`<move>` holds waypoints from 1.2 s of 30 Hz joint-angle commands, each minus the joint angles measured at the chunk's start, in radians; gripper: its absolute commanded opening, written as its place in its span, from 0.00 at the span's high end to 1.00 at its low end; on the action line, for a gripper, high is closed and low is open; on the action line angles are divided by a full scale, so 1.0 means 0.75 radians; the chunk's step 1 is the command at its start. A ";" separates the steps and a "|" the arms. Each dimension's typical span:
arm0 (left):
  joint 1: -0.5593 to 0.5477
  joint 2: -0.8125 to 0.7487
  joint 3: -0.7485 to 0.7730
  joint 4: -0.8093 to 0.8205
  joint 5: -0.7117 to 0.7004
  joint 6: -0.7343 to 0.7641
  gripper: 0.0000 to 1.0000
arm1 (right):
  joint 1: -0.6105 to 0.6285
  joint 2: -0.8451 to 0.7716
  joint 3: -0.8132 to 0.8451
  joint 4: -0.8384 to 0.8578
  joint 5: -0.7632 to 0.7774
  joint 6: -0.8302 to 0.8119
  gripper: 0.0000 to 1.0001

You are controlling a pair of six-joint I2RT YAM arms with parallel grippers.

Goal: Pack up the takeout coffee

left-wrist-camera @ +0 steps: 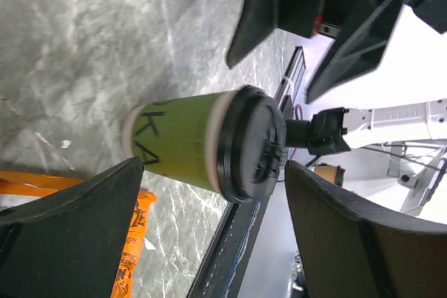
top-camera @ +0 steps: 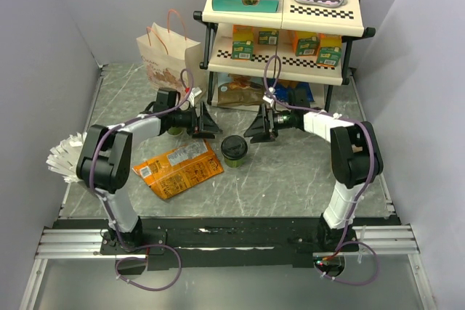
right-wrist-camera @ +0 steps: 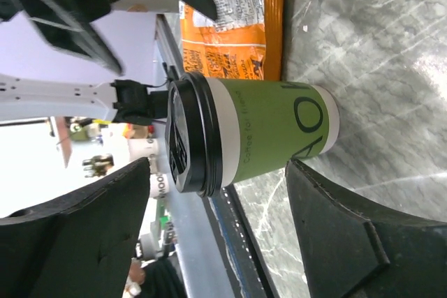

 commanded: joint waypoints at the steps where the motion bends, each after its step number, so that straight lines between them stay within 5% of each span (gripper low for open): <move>1: -0.002 0.055 0.057 0.087 0.067 -0.053 0.12 | 0.012 0.030 0.046 0.112 -0.117 0.076 0.19; 15: -0.055 0.104 0.018 0.157 0.164 -0.067 0.12 | 0.053 0.102 0.058 -0.047 -0.207 -0.063 0.21; 36: -0.055 0.263 0.004 0.022 0.135 0.115 0.16 | 0.065 0.225 0.021 -0.037 -0.190 -0.094 0.42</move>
